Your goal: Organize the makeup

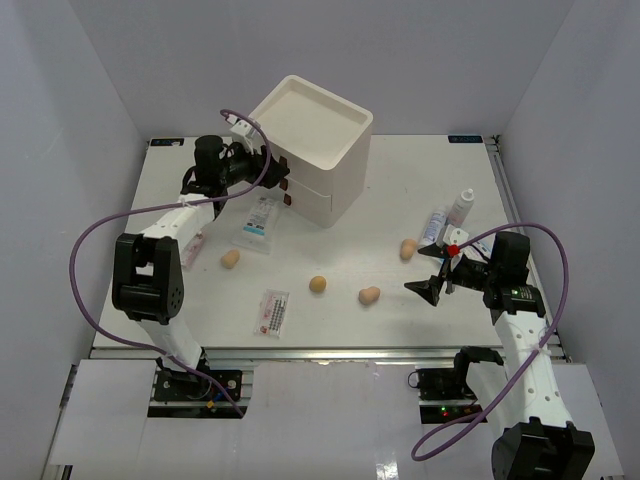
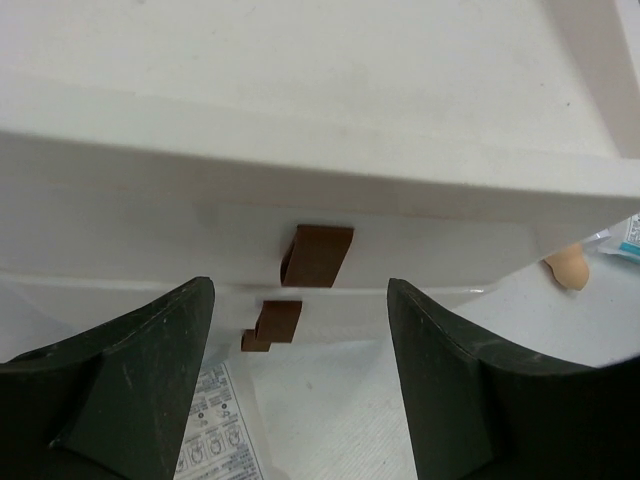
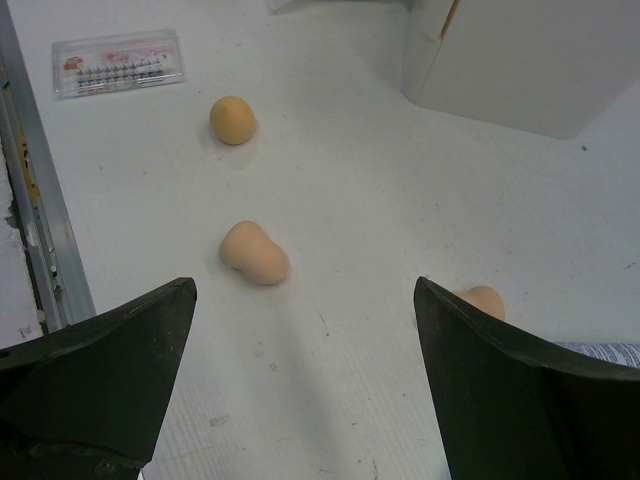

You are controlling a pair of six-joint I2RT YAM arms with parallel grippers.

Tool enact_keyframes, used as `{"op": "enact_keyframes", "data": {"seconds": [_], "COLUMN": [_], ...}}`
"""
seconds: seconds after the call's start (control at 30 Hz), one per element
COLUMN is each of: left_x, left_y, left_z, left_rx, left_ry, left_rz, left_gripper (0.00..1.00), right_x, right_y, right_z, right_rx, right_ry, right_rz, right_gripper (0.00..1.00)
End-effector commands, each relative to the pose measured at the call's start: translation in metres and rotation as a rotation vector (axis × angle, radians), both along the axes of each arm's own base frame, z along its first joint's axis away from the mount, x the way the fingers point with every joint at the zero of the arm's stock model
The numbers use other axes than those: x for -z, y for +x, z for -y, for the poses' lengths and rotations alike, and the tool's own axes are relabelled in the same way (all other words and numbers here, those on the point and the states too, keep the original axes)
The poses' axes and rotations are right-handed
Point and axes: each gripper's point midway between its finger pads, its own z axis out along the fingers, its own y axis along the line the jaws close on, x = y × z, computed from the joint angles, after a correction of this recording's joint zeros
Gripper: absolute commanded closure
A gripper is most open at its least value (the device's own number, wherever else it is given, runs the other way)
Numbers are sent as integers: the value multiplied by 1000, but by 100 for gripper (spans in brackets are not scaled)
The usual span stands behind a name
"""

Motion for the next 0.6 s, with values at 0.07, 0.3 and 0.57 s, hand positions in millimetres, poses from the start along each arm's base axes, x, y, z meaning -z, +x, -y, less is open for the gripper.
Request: {"op": "enact_keyframes", "data": {"seconds": [0.07,0.3,0.57], "left_x": [-31,-20,-15], "left_y": [9,13,5], "left_z": [10,16,13], "left_rx": [9,30,33], "left_ry": [15,20,50], "left_rz": [81,36,34], "left_gripper": [25,47,75], "right_x": [-15,-13,-12], "right_y": [3,5,6], "right_z": [0,1,3], "right_rx": [-12,-7,0], "right_ry": [3,3,7], "right_rz": [45,37,32], "right_gripper": [4,4,4]}}
